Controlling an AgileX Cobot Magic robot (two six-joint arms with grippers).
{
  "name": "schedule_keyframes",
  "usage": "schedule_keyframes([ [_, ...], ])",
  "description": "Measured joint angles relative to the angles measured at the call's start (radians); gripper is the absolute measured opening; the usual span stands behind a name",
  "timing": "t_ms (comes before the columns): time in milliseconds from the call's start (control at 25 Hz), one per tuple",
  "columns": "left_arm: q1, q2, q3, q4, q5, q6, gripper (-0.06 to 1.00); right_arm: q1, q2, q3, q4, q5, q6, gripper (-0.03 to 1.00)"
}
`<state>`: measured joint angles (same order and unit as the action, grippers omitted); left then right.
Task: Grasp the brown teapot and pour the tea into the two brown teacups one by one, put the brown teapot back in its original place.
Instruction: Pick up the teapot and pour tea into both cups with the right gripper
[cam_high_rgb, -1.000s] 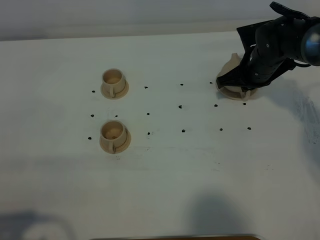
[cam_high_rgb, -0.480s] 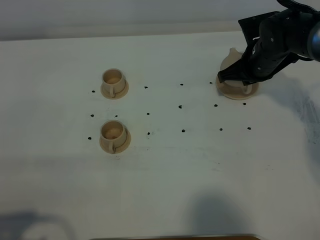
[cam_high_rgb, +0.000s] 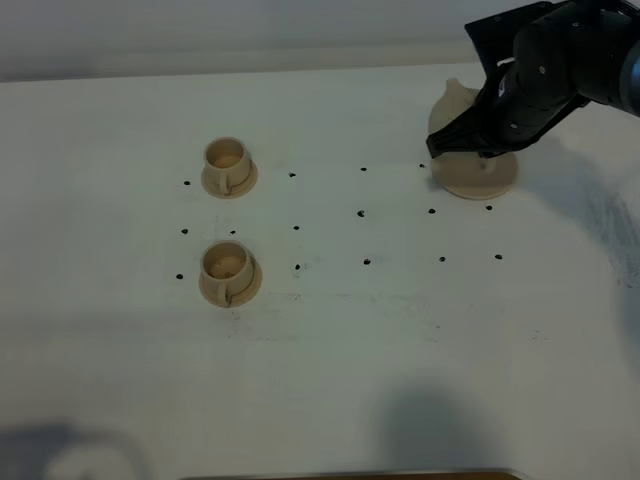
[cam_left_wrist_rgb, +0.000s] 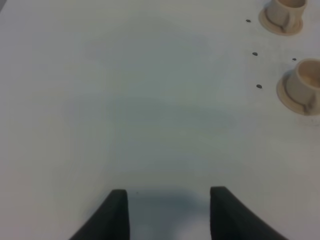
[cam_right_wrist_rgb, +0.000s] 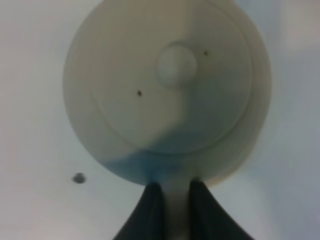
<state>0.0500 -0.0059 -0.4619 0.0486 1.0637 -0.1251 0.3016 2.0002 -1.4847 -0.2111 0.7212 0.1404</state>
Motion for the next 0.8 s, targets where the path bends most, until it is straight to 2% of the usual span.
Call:
schedule_keyframes([
  [800,0.0,0.0,0.0,0.0,-0.001,-0.001,0.44,0.21,-0.026,0.0,-0.003,-0.024,-0.109,0.09],
])
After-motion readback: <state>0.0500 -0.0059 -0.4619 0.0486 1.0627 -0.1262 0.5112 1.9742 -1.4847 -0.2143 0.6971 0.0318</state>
